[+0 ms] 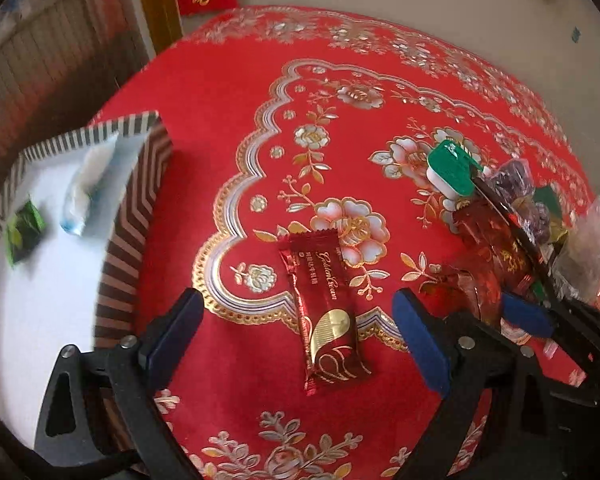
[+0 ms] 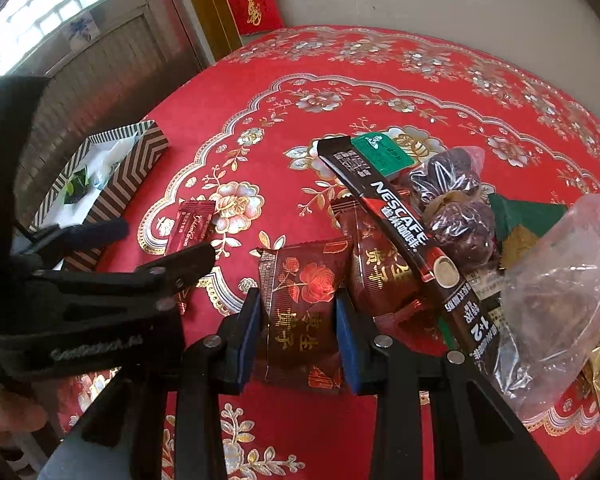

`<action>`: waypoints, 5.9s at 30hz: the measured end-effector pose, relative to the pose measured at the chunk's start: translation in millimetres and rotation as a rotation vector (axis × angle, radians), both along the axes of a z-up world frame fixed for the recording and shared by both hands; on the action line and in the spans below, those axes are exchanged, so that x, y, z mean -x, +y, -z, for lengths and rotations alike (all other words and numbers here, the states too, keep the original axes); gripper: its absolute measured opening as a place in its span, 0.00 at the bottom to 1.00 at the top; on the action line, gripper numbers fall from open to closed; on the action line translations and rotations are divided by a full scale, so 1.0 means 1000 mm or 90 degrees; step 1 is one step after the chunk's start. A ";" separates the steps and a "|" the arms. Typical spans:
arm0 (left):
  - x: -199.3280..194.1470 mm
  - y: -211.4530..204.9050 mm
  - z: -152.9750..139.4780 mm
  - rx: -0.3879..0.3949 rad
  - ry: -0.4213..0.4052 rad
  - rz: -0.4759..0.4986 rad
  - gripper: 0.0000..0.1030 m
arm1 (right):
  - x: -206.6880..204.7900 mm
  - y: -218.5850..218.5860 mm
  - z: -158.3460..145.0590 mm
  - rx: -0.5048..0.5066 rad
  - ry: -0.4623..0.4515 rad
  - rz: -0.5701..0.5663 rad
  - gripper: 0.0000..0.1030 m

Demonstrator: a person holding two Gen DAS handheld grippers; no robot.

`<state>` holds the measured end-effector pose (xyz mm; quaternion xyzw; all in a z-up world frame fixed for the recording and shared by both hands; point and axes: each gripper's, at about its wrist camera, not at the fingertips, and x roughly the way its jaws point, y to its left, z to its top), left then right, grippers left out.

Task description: Organize snacks

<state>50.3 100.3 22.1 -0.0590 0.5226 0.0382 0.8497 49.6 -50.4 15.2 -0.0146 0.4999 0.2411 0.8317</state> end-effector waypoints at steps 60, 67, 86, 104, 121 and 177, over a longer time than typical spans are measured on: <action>0.109 0.100 -0.067 -0.044 -0.143 -0.052 0.28 | 0.067 0.116 -0.047 -0.026 -0.065 -0.067 0.34; 0.118 0.130 -0.065 -0.041 -0.140 -0.082 0.28 | 0.074 0.144 -0.056 -0.026 -0.073 -0.091 0.34; 0.117 0.199 -0.040 -0.029 -0.102 -0.140 0.28 | 0.072 0.216 -0.053 -0.001 -0.065 -0.148 0.35; 0.082 0.231 -0.002 -0.042 -0.020 -0.168 0.35 | 0.045 0.253 -0.015 0.051 -0.037 -0.170 0.36; 0.102 0.214 -0.034 -0.052 -0.093 -0.183 0.84 | 0.055 0.194 -0.053 -0.103 -0.067 -0.123 0.53; 0.023 0.022 -0.021 -0.045 -0.059 -0.029 0.86 | 0.008 -0.004 -0.032 -0.083 0.022 -0.059 0.59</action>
